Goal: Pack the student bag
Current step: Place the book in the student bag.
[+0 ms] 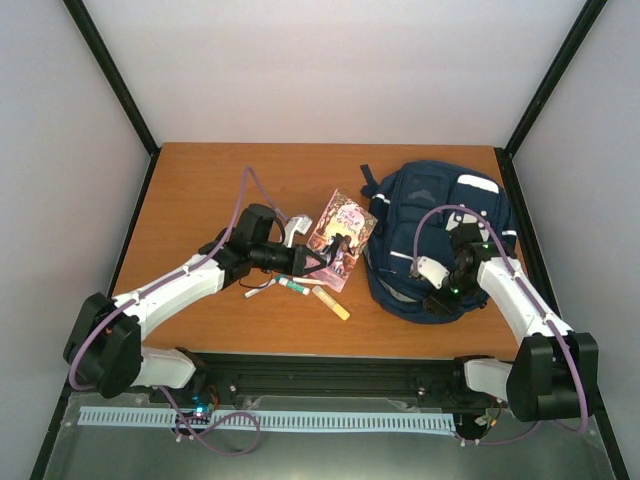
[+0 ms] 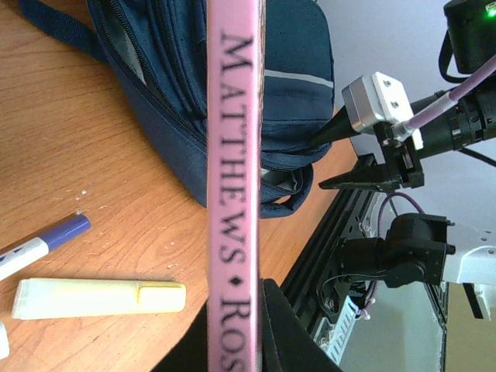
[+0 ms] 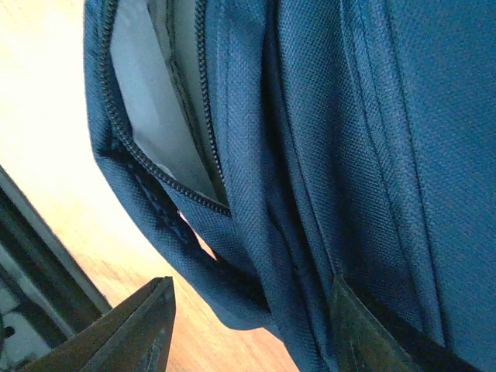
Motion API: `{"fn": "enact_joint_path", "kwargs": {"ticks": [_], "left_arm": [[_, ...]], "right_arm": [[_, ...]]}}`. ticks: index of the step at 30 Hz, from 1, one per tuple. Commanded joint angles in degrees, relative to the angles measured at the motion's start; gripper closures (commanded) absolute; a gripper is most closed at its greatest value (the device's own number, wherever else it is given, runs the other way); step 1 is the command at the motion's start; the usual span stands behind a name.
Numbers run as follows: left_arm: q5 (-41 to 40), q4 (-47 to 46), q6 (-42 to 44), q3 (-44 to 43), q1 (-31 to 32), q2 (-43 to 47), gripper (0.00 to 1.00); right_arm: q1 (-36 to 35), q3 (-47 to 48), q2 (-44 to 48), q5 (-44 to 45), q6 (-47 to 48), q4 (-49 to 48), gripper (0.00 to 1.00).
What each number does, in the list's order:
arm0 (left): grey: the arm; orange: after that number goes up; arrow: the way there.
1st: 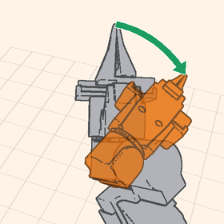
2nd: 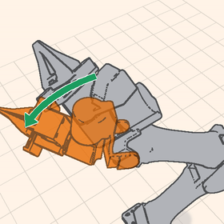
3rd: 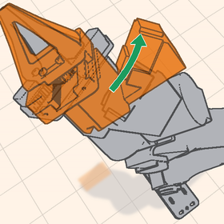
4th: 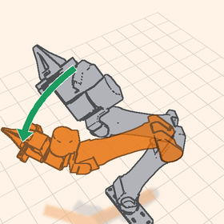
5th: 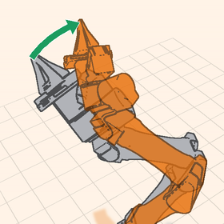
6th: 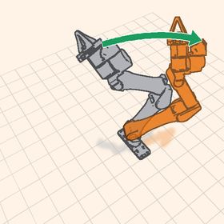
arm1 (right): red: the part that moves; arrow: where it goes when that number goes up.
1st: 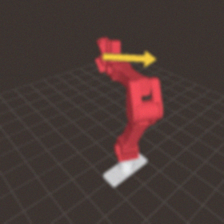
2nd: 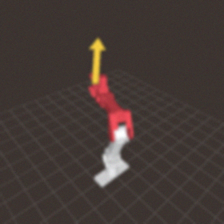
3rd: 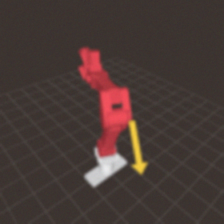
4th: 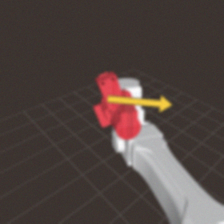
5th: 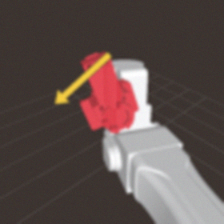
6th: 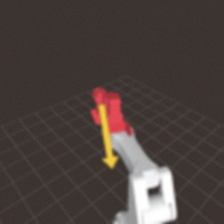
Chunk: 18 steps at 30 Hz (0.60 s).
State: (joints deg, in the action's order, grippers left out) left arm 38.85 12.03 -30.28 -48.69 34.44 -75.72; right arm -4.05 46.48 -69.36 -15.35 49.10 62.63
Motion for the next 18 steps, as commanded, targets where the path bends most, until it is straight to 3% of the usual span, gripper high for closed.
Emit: {"fn": "enact_joint_path", "kwargs": {"ticks": [1,9,18], "left_arm": [[0.6,-3.0,-0.7,-1.1,0.5,-0.5,0.99],[1.2,-3.2,-1.0,-1.3,0.5,-0.6,0.99],[1.1,-3.3,-1.3,0.3,0.4,1.2,0.99]], "right_arm": [[-0.8,-1.9,0.1,3.8,-0.2,-4.5,0.45],[-1.0,-3.0,-0.8,7.2,-0.6,-9.4,0.6],[-1.9,-3.5,-1.4,8.0,-1.9,-12.5,0.54]]}}
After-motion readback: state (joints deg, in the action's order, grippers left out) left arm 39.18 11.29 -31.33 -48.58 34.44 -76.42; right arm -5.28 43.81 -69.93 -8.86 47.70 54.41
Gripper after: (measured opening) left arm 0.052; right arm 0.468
